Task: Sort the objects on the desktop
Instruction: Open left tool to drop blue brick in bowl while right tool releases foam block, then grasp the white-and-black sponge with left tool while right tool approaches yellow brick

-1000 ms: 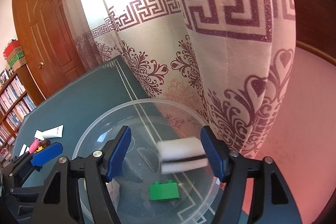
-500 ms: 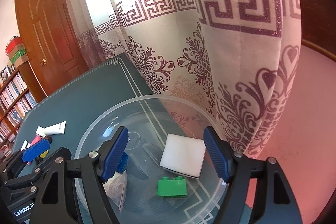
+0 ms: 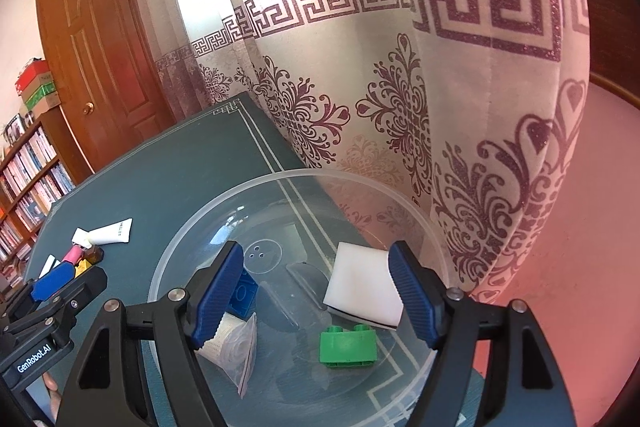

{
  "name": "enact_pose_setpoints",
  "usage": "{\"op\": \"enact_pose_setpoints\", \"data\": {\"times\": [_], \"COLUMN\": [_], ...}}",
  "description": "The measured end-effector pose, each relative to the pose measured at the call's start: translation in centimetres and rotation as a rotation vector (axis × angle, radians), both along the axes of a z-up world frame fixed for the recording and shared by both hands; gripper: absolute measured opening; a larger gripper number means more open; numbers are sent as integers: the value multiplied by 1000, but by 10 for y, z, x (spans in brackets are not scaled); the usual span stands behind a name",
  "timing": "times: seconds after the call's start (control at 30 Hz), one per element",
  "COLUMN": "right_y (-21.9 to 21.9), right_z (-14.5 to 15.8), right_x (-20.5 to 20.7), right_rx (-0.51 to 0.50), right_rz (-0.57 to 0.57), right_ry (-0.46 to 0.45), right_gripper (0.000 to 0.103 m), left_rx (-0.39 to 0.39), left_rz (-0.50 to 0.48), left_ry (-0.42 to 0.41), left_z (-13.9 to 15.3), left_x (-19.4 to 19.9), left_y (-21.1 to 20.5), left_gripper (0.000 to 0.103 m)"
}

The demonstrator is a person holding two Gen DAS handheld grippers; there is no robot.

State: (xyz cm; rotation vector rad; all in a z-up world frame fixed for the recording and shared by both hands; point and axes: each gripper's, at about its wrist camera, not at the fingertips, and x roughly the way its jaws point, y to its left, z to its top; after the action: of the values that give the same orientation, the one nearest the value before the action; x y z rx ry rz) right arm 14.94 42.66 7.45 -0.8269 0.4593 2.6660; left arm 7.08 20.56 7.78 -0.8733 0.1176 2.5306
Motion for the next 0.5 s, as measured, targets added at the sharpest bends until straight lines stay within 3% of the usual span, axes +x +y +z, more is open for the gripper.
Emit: {"op": "enact_pose_setpoints", "data": {"times": [0.5], "right_y": [-29], "right_z": [-3], "right_x": [-7], "right_rx": [40], "right_rz": [56], "right_ry": [-14], "right_gripper": [79], "left_rx": [19], "left_rz": [152], "left_ry": [-26], "left_z": [-9], "left_x": [-22], "left_y": [-62], "left_gripper": [78]}}
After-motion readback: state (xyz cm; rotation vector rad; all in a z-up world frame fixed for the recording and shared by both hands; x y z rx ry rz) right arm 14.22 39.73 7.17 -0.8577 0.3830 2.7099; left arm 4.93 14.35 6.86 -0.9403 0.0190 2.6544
